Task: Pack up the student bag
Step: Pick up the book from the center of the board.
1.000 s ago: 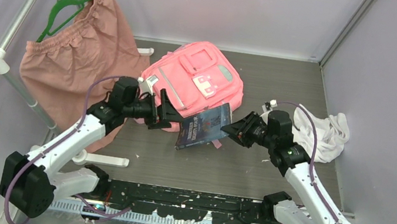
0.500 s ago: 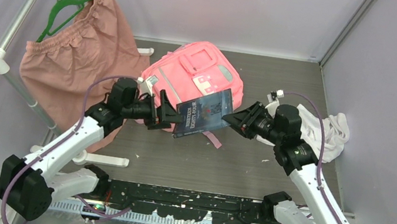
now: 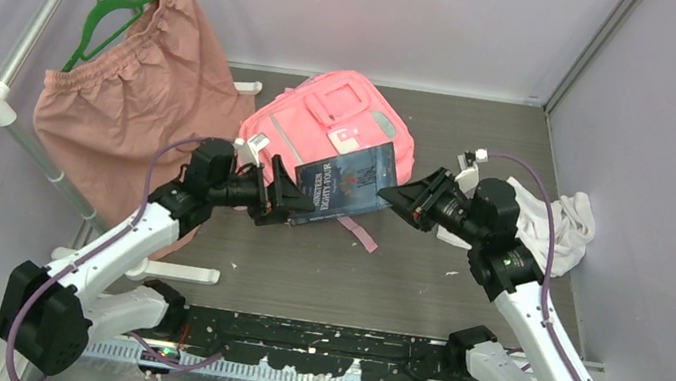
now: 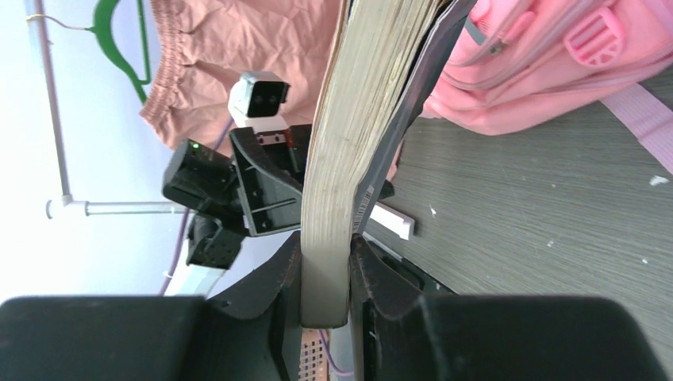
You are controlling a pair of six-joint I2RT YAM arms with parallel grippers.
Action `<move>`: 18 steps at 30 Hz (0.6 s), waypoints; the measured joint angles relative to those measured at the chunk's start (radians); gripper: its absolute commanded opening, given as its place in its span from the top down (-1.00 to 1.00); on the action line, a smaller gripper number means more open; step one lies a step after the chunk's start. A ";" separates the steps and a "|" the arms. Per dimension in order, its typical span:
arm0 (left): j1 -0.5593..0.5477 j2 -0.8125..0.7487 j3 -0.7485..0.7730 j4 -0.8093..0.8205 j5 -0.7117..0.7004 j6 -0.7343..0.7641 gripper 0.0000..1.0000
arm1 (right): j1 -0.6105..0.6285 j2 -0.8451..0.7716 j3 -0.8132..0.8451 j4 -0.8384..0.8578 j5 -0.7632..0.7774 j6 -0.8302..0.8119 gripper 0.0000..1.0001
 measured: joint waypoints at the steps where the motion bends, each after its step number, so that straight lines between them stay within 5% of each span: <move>1: 0.000 -0.001 -0.007 0.019 0.000 -0.015 -0.82 | 0.000 0.001 0.000 0.011 -0.005 0.008 0.98; 18: 0.000 0.066 -0.064 0.269 0.015 -0.172 -0.80 | 0.006 0.001 -0.080 0.172 -0.041 0.092 0.98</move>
